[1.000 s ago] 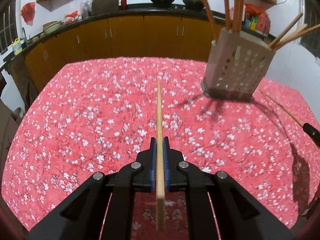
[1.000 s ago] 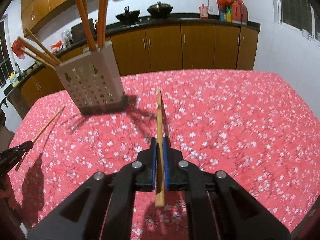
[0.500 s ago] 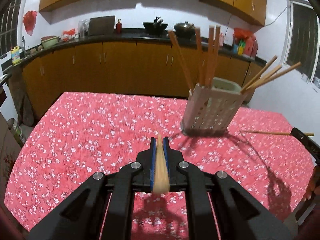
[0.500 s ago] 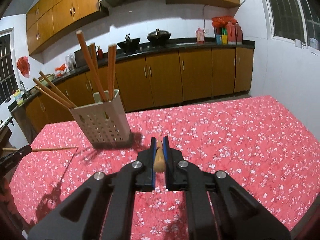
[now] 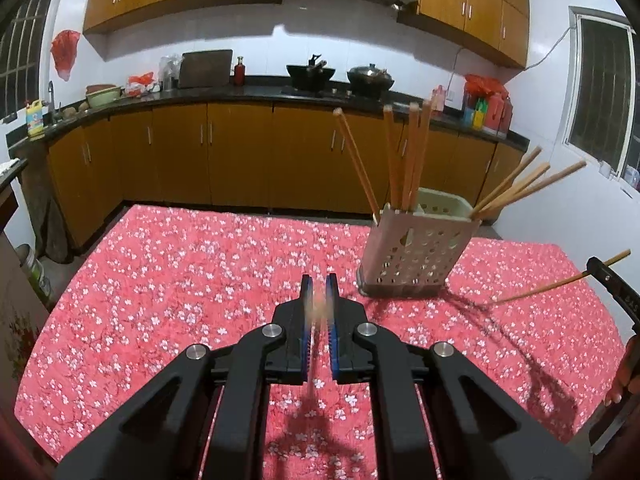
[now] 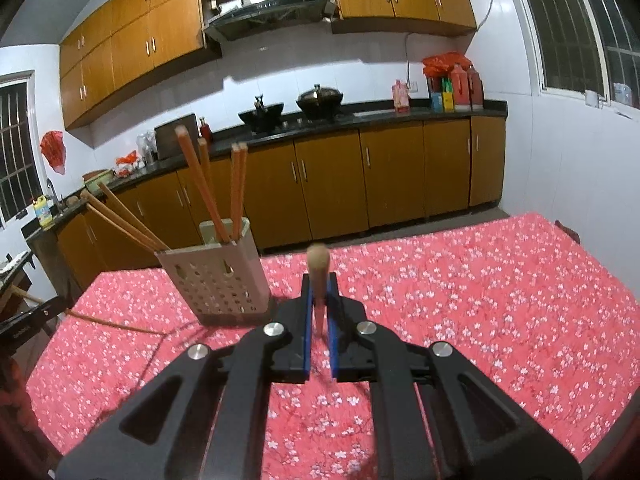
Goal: Organize utensils
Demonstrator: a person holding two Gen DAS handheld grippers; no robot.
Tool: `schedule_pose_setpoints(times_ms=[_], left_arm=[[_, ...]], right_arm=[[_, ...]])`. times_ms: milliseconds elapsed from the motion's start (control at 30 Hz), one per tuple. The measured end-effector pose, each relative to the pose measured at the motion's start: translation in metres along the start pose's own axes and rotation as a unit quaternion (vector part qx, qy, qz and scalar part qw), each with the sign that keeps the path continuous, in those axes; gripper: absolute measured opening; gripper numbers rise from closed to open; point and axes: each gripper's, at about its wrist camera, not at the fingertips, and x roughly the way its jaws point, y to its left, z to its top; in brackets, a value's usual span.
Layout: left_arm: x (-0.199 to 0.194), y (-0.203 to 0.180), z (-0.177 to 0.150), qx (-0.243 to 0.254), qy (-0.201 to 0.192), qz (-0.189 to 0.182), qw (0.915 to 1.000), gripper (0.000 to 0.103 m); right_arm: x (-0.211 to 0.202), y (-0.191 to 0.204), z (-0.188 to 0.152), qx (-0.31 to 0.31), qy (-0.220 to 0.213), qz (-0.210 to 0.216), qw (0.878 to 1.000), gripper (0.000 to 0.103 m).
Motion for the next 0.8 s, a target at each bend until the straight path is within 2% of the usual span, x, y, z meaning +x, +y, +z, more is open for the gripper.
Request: schedule_pose_setpoints(times_ms=[233, 367, 467, 567, 800], left_arm=[[-0.019, -0.007, 0.022, 0.004, -0.033, -0.016, 0.9993, 0.007], [-0.024, -0.014, 0.030, 0.021, -0.051, -0.013, 0.9984, 0.007], [-0.016, -0.007, 0.022, 0.021, -0.034, -0.014, 0.9991, 0.007], [-0.005, 0.001, -0.002, 0.037, -0.003, -0.025, 0.9990, 0.007], [0.015, 0.010, -0.071, 0.025, 0.082, -0.043, 0.9954, 0.007]], right_arm=[[-0.028, 0.017, 0.031, -0.007, -0.035, 0.040, 0.999, 0.008], [-0.041, 0.032, 0.046, -0.022, -0.057, 0.061, 0.996, 0.008], [-0.047, 0.041, 0.048, -0.038, -0.066, 0.067, 0.995, 0.008], [-0.050, 0.045, 0.043, -0.051, -0.069, 0.066, 0.994, 0.008], [-0.043, 0.046, 0.034, -0.043, -0.053, 0.068, 0.995, 0.008]])
